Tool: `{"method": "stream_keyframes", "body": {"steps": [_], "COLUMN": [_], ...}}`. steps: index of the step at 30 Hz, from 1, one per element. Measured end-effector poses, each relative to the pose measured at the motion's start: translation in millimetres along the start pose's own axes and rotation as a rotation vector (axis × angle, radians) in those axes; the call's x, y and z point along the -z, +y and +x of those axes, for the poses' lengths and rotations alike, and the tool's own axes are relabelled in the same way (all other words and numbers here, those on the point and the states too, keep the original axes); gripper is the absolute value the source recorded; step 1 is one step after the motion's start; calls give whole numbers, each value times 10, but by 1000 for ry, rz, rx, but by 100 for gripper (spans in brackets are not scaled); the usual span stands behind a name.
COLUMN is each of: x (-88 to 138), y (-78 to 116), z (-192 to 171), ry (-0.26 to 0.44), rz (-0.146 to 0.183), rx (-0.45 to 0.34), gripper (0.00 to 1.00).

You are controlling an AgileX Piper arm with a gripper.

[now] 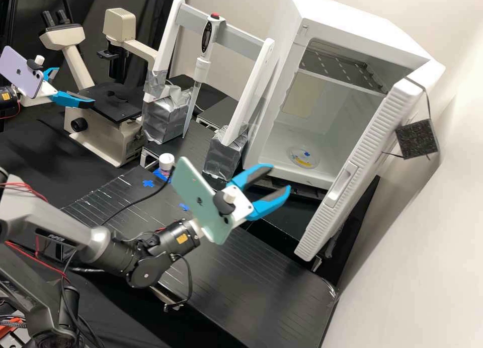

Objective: Open the door

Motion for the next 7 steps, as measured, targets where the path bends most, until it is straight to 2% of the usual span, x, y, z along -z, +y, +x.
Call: {"method": "stream_keyframes", "body": {"steps": [2,4,7], "x": [51,109,120], "y": [-91,-231,-422], "z": [-73,-164,-284], "ry": [42,79,82], "rz": [11,65,130], "rx": [32,63,129], "gripper": [100,100,100]}}
